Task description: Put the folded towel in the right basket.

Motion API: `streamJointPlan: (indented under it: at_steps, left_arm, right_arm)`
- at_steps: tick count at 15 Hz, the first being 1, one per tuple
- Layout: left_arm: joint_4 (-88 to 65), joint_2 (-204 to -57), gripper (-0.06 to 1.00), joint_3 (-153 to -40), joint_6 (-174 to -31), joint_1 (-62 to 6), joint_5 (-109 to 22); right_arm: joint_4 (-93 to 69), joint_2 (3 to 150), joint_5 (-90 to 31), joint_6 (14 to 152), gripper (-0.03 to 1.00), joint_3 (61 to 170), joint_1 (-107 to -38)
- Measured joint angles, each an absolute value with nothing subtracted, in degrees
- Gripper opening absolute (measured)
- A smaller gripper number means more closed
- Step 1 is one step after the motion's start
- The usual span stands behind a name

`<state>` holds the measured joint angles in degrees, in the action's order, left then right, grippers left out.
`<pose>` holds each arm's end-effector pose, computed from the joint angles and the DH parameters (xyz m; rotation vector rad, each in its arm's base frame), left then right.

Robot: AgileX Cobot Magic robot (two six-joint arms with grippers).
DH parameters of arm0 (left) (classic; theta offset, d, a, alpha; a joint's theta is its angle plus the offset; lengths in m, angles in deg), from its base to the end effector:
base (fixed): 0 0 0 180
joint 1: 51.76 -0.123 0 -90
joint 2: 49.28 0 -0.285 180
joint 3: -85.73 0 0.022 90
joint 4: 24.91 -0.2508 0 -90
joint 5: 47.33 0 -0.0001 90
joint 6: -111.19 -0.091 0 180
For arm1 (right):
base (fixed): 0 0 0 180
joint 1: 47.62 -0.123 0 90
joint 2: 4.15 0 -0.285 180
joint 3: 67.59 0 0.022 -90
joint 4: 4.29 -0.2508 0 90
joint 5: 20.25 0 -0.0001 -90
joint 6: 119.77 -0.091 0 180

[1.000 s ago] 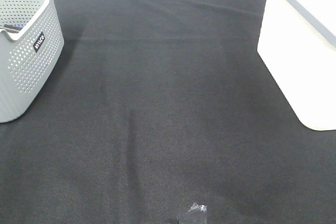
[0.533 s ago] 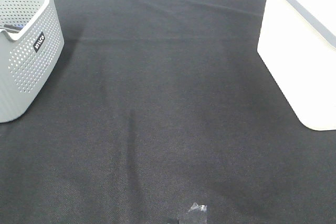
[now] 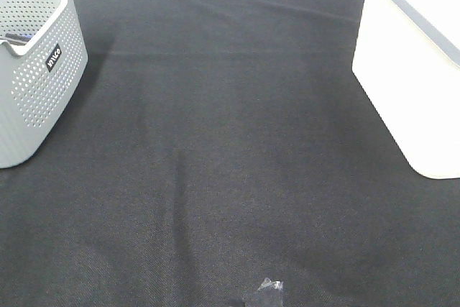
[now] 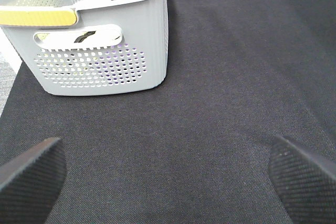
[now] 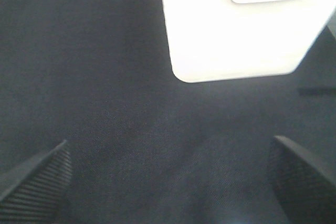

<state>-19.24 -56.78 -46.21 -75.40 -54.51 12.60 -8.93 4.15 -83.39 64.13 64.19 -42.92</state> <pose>-0.0059 -0.0081 0.2812 0.0719 2.0106 -0.0140 -0.0055 0.0070 0.2759 0.0089 2.0856 0.0064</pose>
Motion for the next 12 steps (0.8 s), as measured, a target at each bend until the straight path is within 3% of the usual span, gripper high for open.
streamJointPlan:
  at_steps: [12]
  left_arm:
    - [-19.24, -56.78, 0.97, -46.21, -75.4, -54.51, 12.6]
  right_arm:
    - [-1.26, 3.47, -84.19, 57.71, 0.97, 61.38, -46.82]
